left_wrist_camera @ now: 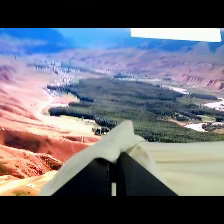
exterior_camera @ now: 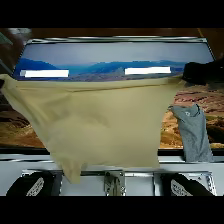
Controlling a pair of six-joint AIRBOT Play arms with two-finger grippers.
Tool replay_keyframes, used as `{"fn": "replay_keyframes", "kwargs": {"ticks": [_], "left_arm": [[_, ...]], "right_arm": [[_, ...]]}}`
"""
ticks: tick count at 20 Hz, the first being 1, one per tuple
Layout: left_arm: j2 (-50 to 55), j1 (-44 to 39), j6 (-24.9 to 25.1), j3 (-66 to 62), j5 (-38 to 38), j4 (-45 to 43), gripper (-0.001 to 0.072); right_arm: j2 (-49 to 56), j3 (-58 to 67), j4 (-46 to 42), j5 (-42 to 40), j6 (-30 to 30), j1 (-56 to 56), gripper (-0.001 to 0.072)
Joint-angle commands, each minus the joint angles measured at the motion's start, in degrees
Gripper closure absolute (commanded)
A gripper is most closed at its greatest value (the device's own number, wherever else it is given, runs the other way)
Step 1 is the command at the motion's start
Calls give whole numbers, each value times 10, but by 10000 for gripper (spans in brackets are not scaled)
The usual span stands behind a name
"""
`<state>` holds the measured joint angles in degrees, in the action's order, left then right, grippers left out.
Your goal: Fold the shirts.
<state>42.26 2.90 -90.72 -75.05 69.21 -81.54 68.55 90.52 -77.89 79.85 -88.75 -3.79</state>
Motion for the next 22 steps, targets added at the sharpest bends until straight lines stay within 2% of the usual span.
{"fn": "replay_keyframes", "kwargs": {"ticks": [1, 4, 6, 8, 9, 10, 11, 12, 13, 15, 17, 18, 20, 22], "left_arm": [[98, 0, 2, 111, -119, 15, 669], [215, 0, 2, 110, -197, 71, 669], [281, 0, 0, 110, -252, 105, 669], [338, 0, 0, 110, -283, 148, 668], [363, 0, 0, 110, -282, 166, 662], [380, 1, 0, 110, -276, 177, 569], [390, 5, -1, 110, -257, 187, 355], [391, 16, 0, 106, -222, 188, 192], [389, 34, 9, 96, -172, 185, 171], [384, 96, 78, 69, -23, 185, 173], [367, 172, 112, 82, 116, 185, 172], [351, 210, 135, 112, 161, 185, 172], [297, 299, 174, 225, 172, 186, 172], [254, 377, 197, 334, 133, 200, 153]], "right_arm": [[130, -48, 42, -141, -30, 0, 651], [203, -48, 182, -297, -32, 0, 651], [236, -48, 228, -367, -32, 0, 651], [260, -48, 229, -385, -30, 2, 650], [269, -48, 229, -379, -26, 4, 619], [276, -48, 233, -365, -25, 5, 507], [278, -48, 234, -356, -24, 4, 272], [275, -46, 237, -336, -10, 2, 115], [267, -43, 238, -296, 14, -4, 77], [236, -40, 198, -177, 69, -26, 77], [213, -42, 105, -3, 65, -60, 83], [206, -53, 72, 76, 72, -81, 83], [181, -112, 77, 145, 86, -125, 83], [148, -185, 116, 123, 85, -159, 83]]}}
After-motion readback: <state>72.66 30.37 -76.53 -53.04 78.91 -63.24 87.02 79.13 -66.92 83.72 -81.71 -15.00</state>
